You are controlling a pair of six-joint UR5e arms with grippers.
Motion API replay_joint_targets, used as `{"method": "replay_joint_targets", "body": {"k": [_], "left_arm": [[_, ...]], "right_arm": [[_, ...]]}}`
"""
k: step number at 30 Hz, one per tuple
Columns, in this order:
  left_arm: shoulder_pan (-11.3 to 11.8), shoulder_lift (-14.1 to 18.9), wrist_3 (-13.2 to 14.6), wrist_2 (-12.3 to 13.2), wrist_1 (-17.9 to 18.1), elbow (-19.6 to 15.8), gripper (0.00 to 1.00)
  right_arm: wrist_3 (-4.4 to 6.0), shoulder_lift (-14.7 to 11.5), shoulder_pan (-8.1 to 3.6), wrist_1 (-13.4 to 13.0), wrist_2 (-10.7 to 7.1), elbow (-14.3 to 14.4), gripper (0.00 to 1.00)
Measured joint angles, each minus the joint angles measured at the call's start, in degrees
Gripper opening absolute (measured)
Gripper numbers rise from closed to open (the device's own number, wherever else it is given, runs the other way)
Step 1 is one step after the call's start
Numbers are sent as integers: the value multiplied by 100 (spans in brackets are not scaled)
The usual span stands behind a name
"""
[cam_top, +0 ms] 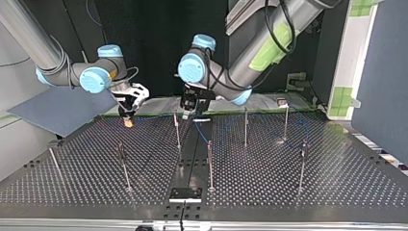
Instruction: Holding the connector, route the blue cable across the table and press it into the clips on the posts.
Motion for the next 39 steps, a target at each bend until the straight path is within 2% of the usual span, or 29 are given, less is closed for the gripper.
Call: {"method": "replay_joint_targets", "body": {"k": [7, 14, 21, 26, 34, 39], "left_arm": [[-346, 302, -216, -219, 256, -374, 100], [-673, 301, -494, -539, 577, -526, 100], [-939, 204, -561, -689, 771, -271, 100], [-1051, -32, -607, -794, 571, -13, 100], [-1075, -413, -712, -989, 236, 370, 100], [-1077, -651, -752, -1034, 203, 608, 100]], "right_arm": [[-3, -6, -51, 5, -8, -3, 0], [-6, -62, -130, 12, -32, -11, 0], [-44, -255, -193, 184, -38, -8, 0], [-104, -296, -245, 237, -52, -7, 0], [-162, -299, -297, 235, -153, -5, 0], [-185, -299, -311, 231, -235, -5, 0]]}}
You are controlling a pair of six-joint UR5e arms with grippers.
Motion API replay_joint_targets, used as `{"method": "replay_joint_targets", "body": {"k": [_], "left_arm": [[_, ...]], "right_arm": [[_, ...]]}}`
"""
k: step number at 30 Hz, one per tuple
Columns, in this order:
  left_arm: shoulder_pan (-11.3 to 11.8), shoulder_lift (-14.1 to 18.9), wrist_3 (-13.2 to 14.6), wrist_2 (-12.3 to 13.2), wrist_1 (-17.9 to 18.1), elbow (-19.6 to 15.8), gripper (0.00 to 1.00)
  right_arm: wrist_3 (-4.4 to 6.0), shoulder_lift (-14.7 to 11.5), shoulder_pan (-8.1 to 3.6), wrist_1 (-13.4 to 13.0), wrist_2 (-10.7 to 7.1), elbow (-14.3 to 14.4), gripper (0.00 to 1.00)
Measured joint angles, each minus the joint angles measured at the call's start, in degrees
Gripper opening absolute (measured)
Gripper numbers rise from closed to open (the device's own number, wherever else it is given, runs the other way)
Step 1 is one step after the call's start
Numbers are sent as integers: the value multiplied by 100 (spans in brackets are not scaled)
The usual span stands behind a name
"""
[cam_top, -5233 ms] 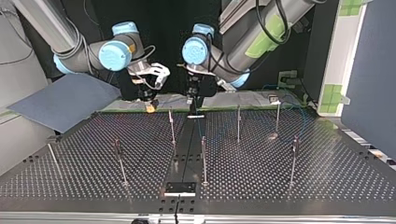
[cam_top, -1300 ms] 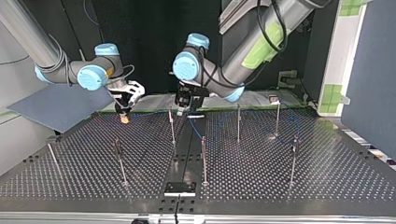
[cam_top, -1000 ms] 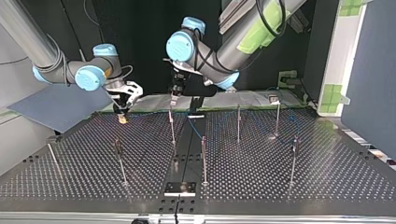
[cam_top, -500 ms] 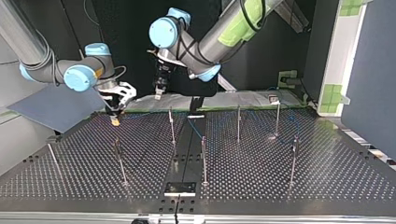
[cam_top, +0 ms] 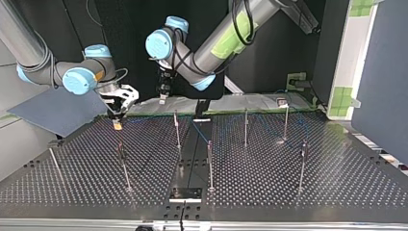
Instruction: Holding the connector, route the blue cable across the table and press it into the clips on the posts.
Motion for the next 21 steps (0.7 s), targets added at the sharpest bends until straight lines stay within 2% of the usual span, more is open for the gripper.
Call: {"method": "replay_joint_targets", "body": {"k": [6, 16, 21], "left_arm": [[0, -312, -38, -12, -40, 313, 100], [5, -817, -53, -164, 95, 849, 100], [6, -880, -50, -285, 137, 1112, 100]], "right_arm": [[-13, 1, -4, -5, -34, 0, 0], [-23, 1, -22, -6, -119, 0, 0], [-35, 2, -24, -6, -140, 0, 0]]}}
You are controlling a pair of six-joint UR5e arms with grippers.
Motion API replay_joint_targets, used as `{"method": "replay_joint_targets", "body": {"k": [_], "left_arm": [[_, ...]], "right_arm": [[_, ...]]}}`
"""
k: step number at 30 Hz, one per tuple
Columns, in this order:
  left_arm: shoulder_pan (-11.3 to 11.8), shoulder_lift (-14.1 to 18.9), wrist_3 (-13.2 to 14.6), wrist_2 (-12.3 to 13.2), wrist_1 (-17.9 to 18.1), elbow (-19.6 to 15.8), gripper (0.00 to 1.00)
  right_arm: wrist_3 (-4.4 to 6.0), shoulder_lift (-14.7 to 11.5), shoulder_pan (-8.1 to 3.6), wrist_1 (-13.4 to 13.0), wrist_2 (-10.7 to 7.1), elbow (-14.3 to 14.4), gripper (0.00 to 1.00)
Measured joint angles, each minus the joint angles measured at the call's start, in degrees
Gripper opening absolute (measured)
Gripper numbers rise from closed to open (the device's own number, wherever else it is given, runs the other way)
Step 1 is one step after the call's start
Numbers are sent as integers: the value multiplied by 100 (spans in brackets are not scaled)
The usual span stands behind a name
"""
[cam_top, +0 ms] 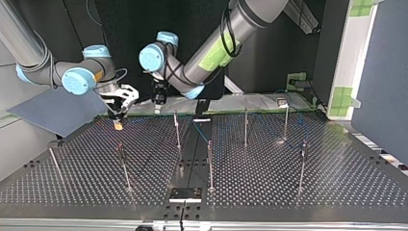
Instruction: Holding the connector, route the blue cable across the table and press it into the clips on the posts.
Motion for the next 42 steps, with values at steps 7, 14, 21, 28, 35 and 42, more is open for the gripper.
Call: {"method": "replay_joint_targets", "body": {"k": [7, 14, 21, 28, 35, 42], "left_arm": [[-63, -7, 15, -313, -6, 297, 100], [42, -59, 4, -317, 232, 341, 100], [93, -203, -11, -191, 208, 463, 100], [159, -492, -17, -364, 184, 779, 100], [163, -550, -8, -388, 178, 1043, 100], [122, -552, -4, -396, 146, 1066, 78]], "right_arm": [[-4, 5, -23, -6, -4, 0, 0], [-6, 7, -39, -8, -53, 1, 0], [-8, 7, -41, -8, -69, 1, 0], [-46, 6, -41, -8, -144, 0, 0], [-50, 1, -41, -8, -147, 1, 0], [-49, 0, -35, -12, -146, 0, 0]]}}
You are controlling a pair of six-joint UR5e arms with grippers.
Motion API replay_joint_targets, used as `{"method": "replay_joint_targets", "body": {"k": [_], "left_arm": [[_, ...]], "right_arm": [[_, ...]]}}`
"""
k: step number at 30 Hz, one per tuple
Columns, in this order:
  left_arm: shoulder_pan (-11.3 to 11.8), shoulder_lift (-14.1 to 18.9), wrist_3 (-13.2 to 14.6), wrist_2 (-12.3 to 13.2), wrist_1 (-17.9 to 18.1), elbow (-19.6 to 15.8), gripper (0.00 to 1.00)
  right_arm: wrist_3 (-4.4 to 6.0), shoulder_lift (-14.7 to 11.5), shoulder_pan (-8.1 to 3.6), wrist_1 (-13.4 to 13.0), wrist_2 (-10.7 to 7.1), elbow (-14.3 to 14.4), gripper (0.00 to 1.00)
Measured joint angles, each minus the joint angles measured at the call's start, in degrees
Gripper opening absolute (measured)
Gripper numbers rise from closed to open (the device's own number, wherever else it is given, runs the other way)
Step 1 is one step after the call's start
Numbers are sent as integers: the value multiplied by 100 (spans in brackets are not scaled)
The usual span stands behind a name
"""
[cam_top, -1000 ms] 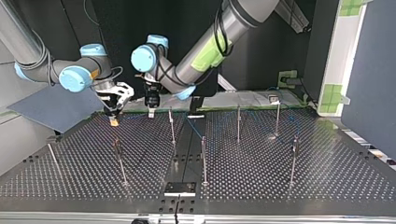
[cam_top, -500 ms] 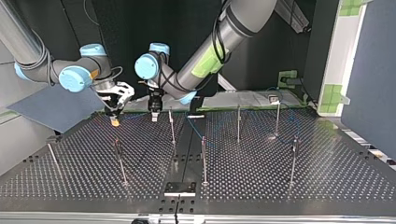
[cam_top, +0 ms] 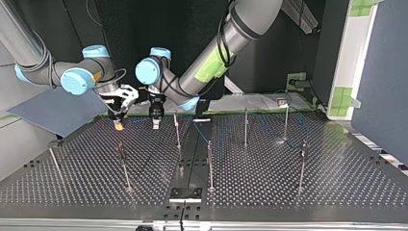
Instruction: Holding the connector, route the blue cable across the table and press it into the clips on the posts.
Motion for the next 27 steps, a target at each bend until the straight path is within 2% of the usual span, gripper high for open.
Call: {"method": "replay_joint_targets", "body": {"k": [1, 2, 3, 4, 5, 6, 7, 20, 27], "left_arm": [[-4, 0, 4, -1, -6, 2, 56], [-6, -1, 6, -1, -9, 2, 56], [-9, -1, 7, 0, -11, 2, 41], [-12, -1, 5, 1, -14, 2, 22], [-13, -1, 4, 2, -16, 1, 22], [-15, -1, 1, 2, -18, 1, 16], [-17, -1, -3, 3, -19, 1, 0], [-17, 7, -67, -43, -72, 4, 0], [-34, 113, -129, -261, -288, 2, 0]], "right_arm": [[1, 0, 4, -1, 0, 0, 0], [3, 0, 7, -2, 0, 0, 0], [4, 0, 11, -3, 0, 0, 0], [5, 0, 14, -4, 0, 0, 0], [6, 0, 15, -4, 0, 0, 0], [6, 0, 17, -4, 0, 0, 0], [8, 0, 18, -4, 0, 0, 0], [7, -15, 32, -5, 0, -6, 0], [28, -243, 38, 85, -5, -114, 0]]}}
